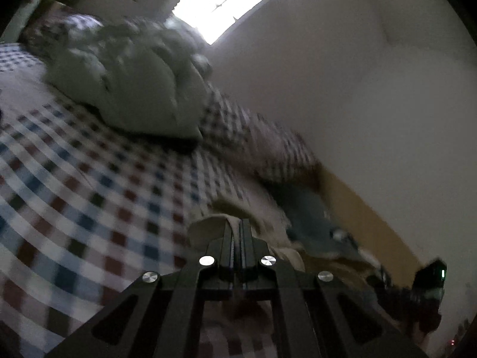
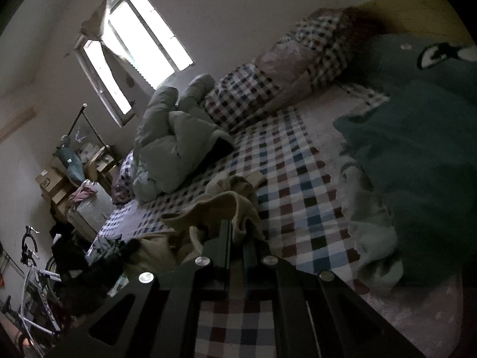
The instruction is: Fold clothes
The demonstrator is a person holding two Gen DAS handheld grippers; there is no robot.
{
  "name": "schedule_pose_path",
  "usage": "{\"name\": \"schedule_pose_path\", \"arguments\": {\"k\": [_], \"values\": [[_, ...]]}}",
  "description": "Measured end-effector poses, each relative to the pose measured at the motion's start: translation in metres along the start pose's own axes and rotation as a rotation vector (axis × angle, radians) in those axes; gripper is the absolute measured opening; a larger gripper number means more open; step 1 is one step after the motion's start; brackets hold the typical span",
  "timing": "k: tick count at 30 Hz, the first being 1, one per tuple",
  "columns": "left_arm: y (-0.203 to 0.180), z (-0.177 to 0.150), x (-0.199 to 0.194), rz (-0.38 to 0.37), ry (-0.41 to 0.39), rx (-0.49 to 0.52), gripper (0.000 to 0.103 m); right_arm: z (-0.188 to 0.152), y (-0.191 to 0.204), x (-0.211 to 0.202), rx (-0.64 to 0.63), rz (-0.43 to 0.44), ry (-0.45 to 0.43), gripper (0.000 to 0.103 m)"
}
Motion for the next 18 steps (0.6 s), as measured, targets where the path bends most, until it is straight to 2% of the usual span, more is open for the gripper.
{"name": "schedule_pose_path", "arguments": {"k": [2,5,7,11,13,14,15,17,18], "values": [[0.013,0.017,-0.010,0.034,-0.060,-0.019,0.001,0.007,0.008,-0.007,-0.026,0.008,-0.031,0.005],[0.046,0.042,-0.026,0.154,-0.129,-0.034,0.001,0.017,0.013,-0.015,-0.035,0.004,-0.068,0.005],[0.059,0.041,-0.026,0.217,-0.113,-0.015,0.002,0.022,0.012,-0.018,-0.037,-0.001,-0.079,0.005],[0.067,0.036,-0.027,0.351,-0.091,0.115,0.003,0.018,0.015,-0.012,-0.050,0.022,-0.045,0.005],[0.067,0.039,-0.031,0.399,-0.114,0.158,0.014,0.015,0.023,-0.009,-0.075,0.035,-0.032,0.005],[0.068,0.043,-0.036,0.422,-0.139,0.176,0.029,0.013,0.028,-0.007,-0.090,0.044,-0.024,0.005],[0.067,0.047,-0.041,0.419,-0.167,0.174,0.049,0.011,0.032,-0.006,-0.100,0.053,-0.019,0.005],[0.066,0.055,-0.052,0.393,-0.224,0.154,0.070,0.008,0.036,-0.005,-0.120,0.065,-0.009,0.005],[0.058,0.049,-0.047,0.352,-0.198,0.163,0.075,0.006,0.038,-0.004,-0.131,0.070,-0.003,0.005]]}}
Point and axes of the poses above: each gripper's, at about its wrist camera, not at the fingertips, and x roughly the way its jaws point, y to its left, z to its top, the point moved 8 cm from there along x, roughly the way its jaws point, and after that the axes turned 13 degrees about -y, right-handed, at the moved point
